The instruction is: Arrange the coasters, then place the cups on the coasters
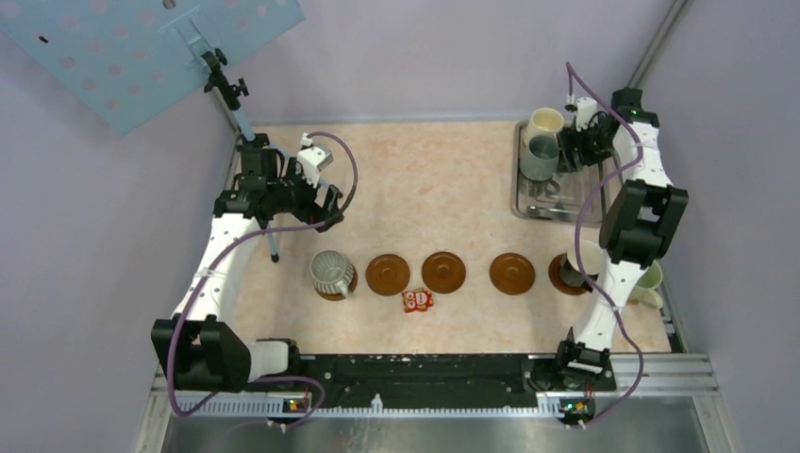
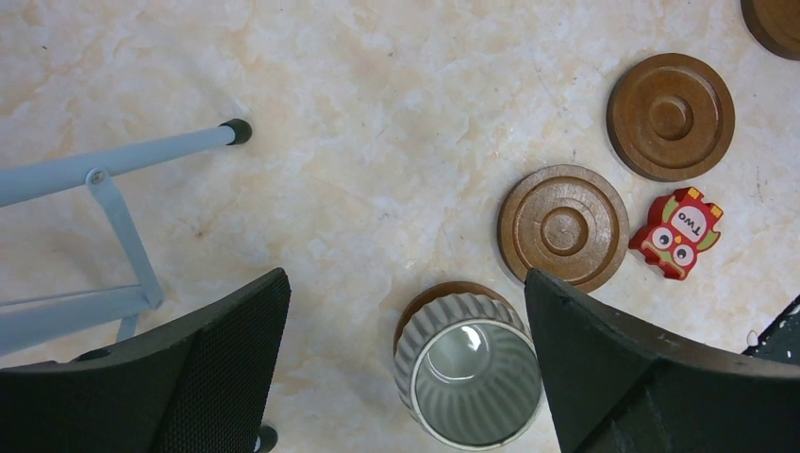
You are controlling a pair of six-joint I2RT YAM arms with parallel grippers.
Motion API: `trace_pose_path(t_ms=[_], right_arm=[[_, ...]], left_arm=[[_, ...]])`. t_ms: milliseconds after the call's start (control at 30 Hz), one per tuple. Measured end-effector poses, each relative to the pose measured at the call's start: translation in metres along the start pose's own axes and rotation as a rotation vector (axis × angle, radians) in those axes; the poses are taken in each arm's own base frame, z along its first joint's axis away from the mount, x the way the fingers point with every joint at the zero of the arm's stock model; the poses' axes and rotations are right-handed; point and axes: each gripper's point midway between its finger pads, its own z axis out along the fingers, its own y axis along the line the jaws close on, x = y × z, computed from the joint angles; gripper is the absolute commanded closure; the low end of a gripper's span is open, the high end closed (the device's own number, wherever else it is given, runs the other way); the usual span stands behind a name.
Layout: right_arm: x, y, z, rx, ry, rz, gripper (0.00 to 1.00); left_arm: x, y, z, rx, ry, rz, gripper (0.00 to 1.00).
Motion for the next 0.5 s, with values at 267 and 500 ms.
trace_pose_path(t_ms=[267,500], right_arm=[[0.004,-0.021,0.038,-0.02,0.053,-0.058,0.28],[0.008,-0.017,0.057,-0.044,0.071,-0.081,0.35]], left_arm=[[-0.003,0.006,0.001,-0.025,0.001,0.009,0.01],[-0.003,0.01,-0.001,-0.049,0.007,0.012,0.01]])
